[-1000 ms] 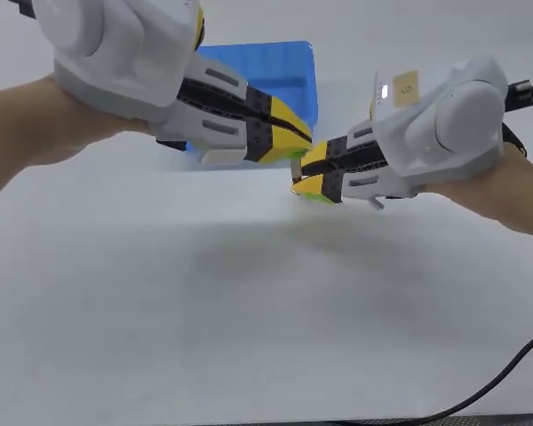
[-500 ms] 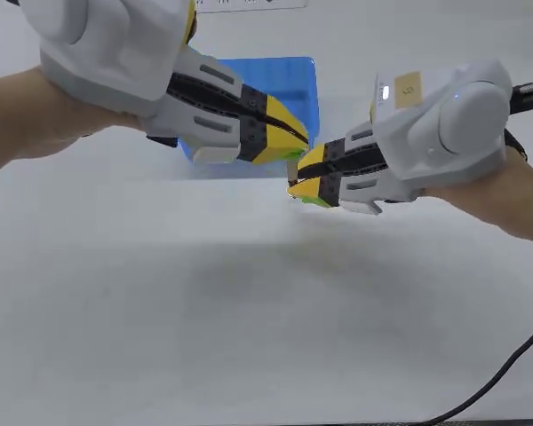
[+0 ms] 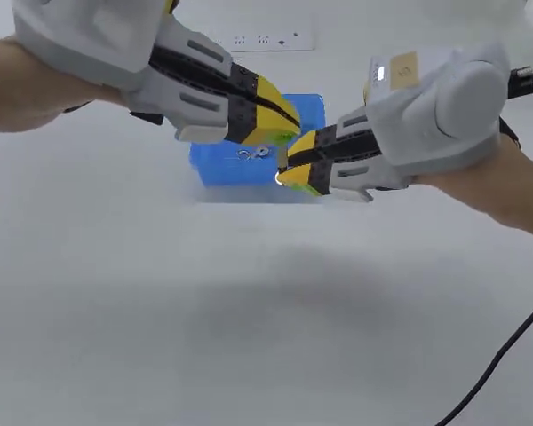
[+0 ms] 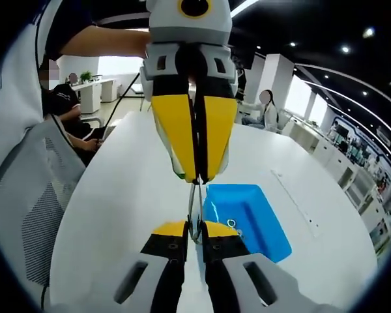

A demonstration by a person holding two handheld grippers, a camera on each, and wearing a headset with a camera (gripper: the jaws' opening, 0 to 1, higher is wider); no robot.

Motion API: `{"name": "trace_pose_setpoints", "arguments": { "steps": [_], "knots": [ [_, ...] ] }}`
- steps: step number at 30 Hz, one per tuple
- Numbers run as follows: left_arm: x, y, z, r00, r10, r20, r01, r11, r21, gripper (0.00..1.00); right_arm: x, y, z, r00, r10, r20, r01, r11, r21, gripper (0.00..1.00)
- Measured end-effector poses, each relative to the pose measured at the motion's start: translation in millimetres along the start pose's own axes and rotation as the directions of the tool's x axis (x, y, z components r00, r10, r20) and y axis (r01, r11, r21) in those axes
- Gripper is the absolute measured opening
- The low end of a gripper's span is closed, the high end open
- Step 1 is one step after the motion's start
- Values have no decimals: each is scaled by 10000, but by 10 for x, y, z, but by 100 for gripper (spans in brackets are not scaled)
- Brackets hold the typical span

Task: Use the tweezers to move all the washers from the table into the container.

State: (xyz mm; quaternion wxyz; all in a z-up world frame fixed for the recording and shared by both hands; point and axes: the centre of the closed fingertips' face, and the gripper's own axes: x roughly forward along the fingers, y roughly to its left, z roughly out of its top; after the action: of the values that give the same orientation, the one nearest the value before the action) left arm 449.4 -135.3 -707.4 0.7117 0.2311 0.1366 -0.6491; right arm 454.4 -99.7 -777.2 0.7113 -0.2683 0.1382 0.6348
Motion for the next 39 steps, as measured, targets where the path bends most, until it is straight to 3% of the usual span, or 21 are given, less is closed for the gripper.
{"name": "trace_pose_setpoints", "arguments": {
  "steps": [8,17,22,31,39],
  "knots": [
    [-165,170,118,9997,180,180,-186,9992,363,5,26,-220,205,9993,-254,273,258,9996,-133,10],
    [-154,460,120,9991,183,383,-205,9982,570,5,125,-541,235,9977,-655,191,658,9977,-137,10],
    [-96,587,28,9994,101,338,-119,9985,543,5,211,-694,143,9974,-708,143,707,9975,72,10],
    [4,698,-189,9995,53,314,-57,9999,131,5,371,-768,-69,9987,-500,-39,501,9981,361,10],
    [72,802,-379,9978,198,633,-163,9983,-559,5,487,-821,-246,9989,-435,-150,443,9972,608,10]
  ]
}}
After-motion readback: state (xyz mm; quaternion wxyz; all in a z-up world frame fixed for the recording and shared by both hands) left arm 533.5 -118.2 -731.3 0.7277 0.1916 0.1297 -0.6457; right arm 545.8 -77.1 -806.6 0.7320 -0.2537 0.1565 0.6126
